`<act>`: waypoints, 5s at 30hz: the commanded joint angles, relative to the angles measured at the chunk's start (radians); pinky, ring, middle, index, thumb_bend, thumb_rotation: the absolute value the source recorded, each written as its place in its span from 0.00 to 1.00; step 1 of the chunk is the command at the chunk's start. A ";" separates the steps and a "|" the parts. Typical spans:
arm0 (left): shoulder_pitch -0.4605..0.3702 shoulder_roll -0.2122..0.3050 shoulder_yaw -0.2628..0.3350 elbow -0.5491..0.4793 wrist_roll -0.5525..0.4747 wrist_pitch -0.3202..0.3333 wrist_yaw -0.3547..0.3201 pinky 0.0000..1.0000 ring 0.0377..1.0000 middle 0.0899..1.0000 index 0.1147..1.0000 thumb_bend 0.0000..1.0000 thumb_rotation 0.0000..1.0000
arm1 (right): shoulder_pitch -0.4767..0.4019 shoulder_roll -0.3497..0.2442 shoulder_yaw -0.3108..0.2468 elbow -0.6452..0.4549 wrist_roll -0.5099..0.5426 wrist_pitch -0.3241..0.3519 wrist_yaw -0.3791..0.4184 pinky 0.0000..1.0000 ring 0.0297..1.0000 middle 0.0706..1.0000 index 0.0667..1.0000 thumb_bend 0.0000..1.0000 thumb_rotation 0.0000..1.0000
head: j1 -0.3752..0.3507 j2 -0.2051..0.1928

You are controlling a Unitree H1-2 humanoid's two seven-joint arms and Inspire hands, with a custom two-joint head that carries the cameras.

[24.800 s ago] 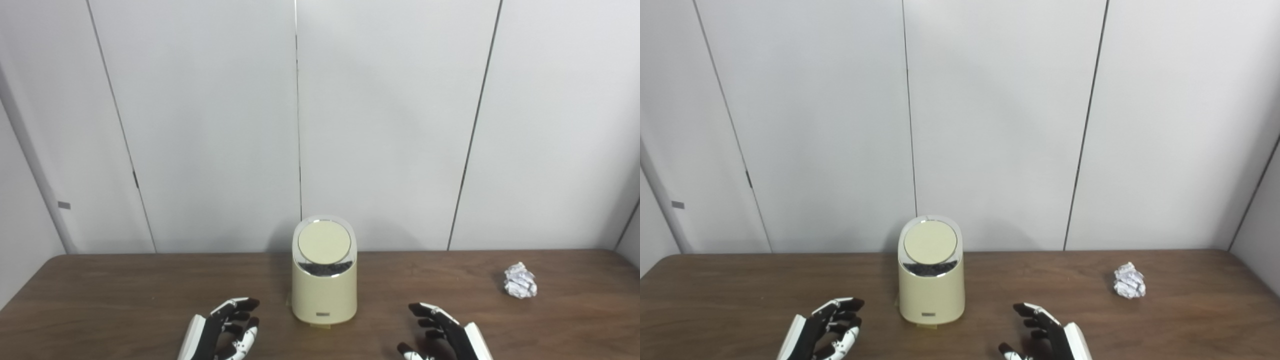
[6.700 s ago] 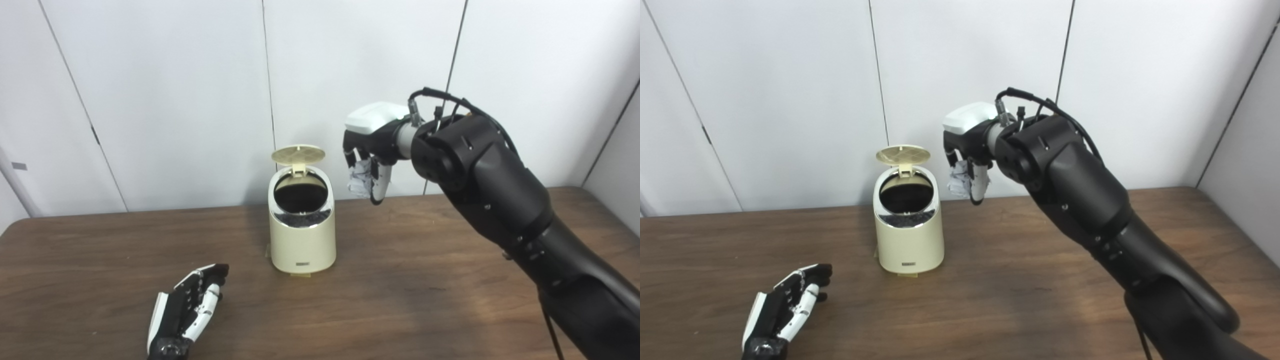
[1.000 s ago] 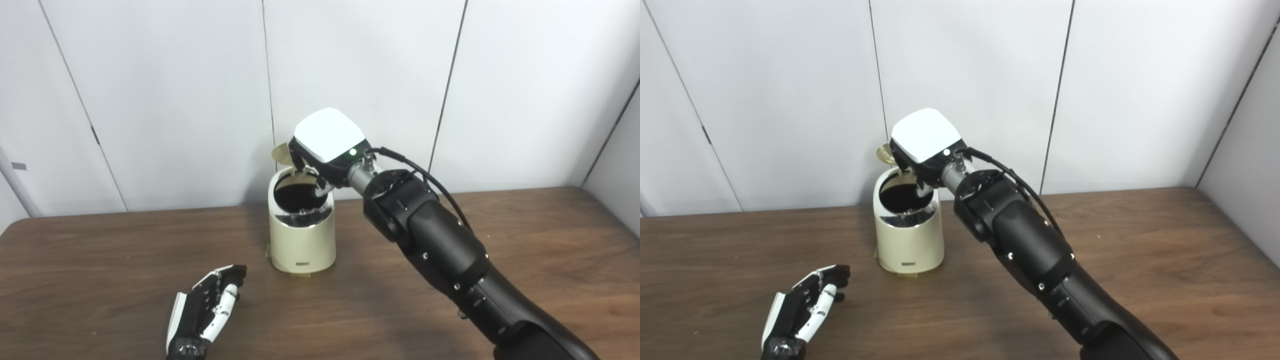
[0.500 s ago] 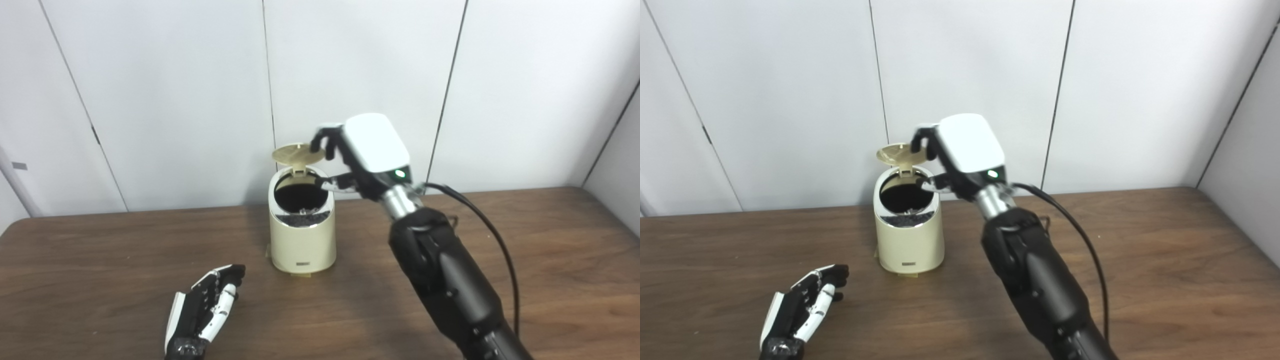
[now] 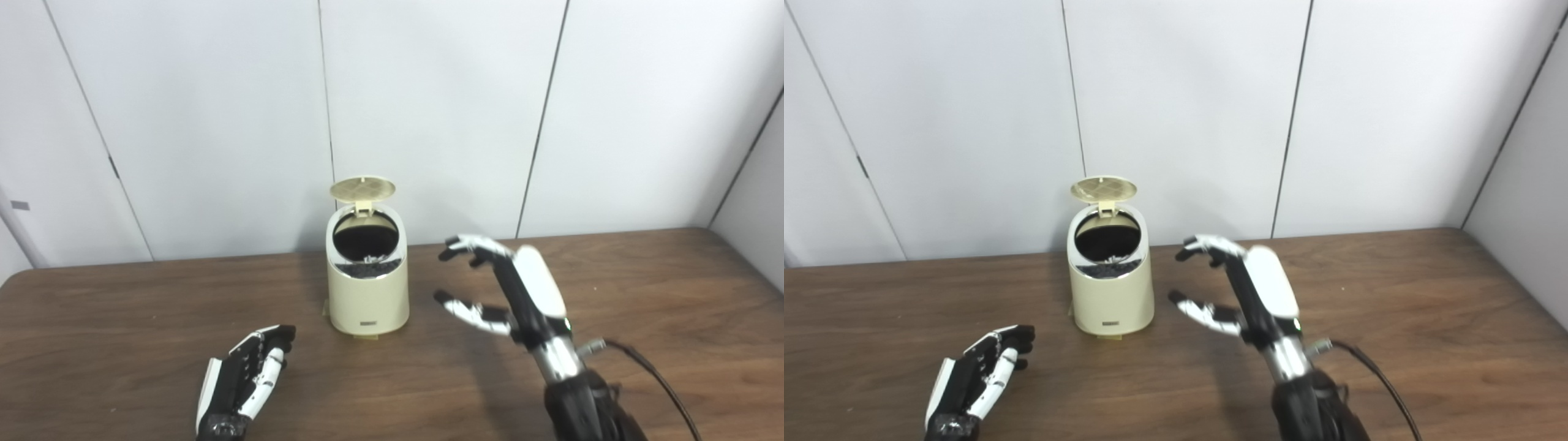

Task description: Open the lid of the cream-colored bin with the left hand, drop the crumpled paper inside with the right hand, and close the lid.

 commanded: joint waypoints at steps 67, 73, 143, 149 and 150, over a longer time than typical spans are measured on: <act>-0.886 0.274 -0.235 -0.107 0.426 0.373 -0.375 0.81 0.90 0.90 0.87 0.99 1.00 | 0.113 0.044 0.019 0.177 0.067 -0.152 -0.148 0.56 0.67 0.70 0.72 0.25 0.32 | 0.086 -0.015; -0.945 0.256 -0.326 -0.020 0.517 0.341 -0.410 0.71 0.85 0.88 0.84 0.99 1.00 | 0.112 0.044 0.022 0.178 0.073 -0.148 -0.144 0.57 0.68 0.70 0.72 0.26 0.27 | 0.091 -0.022; -0.833 0.208 -0.406 0.004 0.703 0.301 -0.636 0.78 0.84 0.82 0.80 1.00 1.00 | 0.139 0.035 0.013 0.111 0.079 -0.111 -0.091 0.56 0.66 0.69 0.71 0.26 0.31 | 0.100 0.007; -0.804 0.207 -0.404 0.022 0.705 0.303 -0.628 0.79 0.84 0.82 0.79 1.00 1.00 | 0.150 0.040 0.011 0.079 0.080 -0.083 -0.073 0.57 0.68 0.70 0.71 0.26 0.32 | 0.093 0.019; -0.800 0.206 -0.403 0.028 0.703 0.302 -0.626 0.78 0.84 0.82 0.79 1.00 1.00 | 0.150 0.040 0.011 0.076 0.081 -0.081 -0.071 0.57 0.68 0.70 0.71 0.26 0.32 | 0.092 0.021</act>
